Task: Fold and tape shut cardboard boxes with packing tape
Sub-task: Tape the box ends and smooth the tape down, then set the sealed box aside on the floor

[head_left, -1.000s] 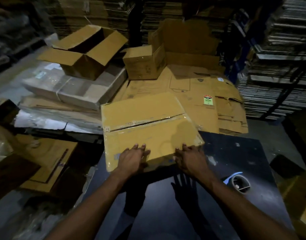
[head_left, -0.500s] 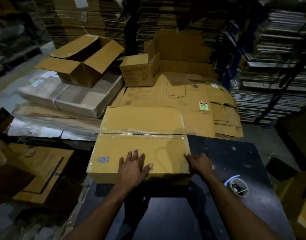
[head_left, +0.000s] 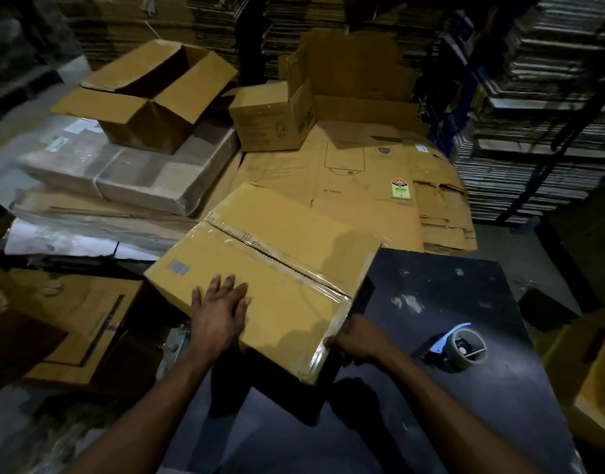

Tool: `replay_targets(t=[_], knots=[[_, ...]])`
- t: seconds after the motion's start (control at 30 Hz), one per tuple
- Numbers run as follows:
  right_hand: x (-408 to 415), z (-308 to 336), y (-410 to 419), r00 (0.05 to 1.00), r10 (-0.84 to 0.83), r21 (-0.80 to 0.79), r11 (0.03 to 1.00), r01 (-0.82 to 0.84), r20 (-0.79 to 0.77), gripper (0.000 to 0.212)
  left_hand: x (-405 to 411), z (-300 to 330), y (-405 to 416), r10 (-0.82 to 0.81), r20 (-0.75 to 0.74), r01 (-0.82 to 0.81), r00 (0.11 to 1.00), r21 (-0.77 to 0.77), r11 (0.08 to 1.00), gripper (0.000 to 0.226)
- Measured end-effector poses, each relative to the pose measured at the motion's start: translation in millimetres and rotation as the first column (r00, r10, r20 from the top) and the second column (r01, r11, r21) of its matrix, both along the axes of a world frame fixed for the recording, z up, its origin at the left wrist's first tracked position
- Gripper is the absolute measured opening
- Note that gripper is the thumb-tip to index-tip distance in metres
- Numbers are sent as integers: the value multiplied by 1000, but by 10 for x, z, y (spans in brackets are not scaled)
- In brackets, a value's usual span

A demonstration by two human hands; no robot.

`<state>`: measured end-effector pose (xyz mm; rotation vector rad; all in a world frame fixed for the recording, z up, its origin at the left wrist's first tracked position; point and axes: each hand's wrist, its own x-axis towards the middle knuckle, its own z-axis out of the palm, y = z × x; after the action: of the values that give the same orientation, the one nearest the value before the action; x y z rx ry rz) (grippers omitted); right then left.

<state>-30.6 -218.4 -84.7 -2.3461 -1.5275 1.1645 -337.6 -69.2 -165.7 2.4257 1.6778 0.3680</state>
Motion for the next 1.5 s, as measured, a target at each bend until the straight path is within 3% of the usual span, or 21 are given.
replay_targets(t=[0.07, 0.17, 0.27, 0.37, 0.47, 0.6, 0.67, 0.73, 0.83, 0.9, 1.0, 1.1, 1.27, 1.33, 1.4, 1.5], knots=[[177, 88, 161, 989, -51, 129, 991, 33, 139, 41, 34, 27, -139, 88, 52, -88, 995, -10, 996, 62], [494, 233, 437, 962, -178, 326, 940, 103, 208, 33, 204, 3, -481, 282, 233, -266, 931, -100, 959, 89], [681, 147, 673, 980, -62, 341, 940, -6, 188, 46, 431, -57, -676, 426, 365, -321, 828, -314, 893, 112], [643, 104, 661, 984, 35, 367, 925, -98, 175, 46, 433, -69, -610, 417, 417, -263, 807, -378, 888, 114], [454, 150, 556, 974, 125, 251, 953, -170, 188, 43, 156, -45, -312, 371, 448, -192, 813, -396, 898, 117], [19, 147, 509, 828, 394, -3, 904, -428, 398, 33, -317, 88, 67, 309, 506, -116, 805, -377, 919, 135], [-55, 217, 601, 889, 306, 85, 932, -353, 339, 41, -382, 202, 108, 327, 476, -155, 816, -365, 918, 134], [62, 256, 827, 941, 106, 241, 952, -189, 321, 60, -380, 199, 127, 458, 454, -276, 765, -410, 869, 130], [487, 171, 1238, 935, -112, 262, 965, 21, 336, 102, -216, 275, 18, 640, 547, -351, 539, -545, 761, 111], [764, 13, 1414, 963, -187, 169, 973, 155, 195, 121, -32, 406, -100, 700, 607, -299, 377, -636, 712, 81], [812, -107, 1295, 972, -226, 145, 961, 234, -68, 94, 65, 400, -162, 738, 617, -273, 272, -686, 675, 74], [717, 36, 893, 960, -275, 230, 933, 278, -44, 65, 74, 581, -61, 709, 614, -289, 347, -649, 704, 84], [877, 588, 330, 885, -464, 348, 824, 446, -36, 61, 325, 487, 306, 568, 697, -163, 438, -560, 812, 92], [984, 979, 33, 839, -542, 425, 769, 478, 36, 60, 709, 821, 261, 505, 726, -39, 466, -553, 832, 75], [1166, 1360, -341, 782, -615, 472, 720, 509, 95, 59, 1166, 1066, 211, 462, 753, 127, 468, -575, 808, 44], [1508, 1857, -1042, 677, -728, 547, 612, 572, 106, 59, 1984, 1160, 121, 375, 806, 367, 458, -555, 746, 49]])
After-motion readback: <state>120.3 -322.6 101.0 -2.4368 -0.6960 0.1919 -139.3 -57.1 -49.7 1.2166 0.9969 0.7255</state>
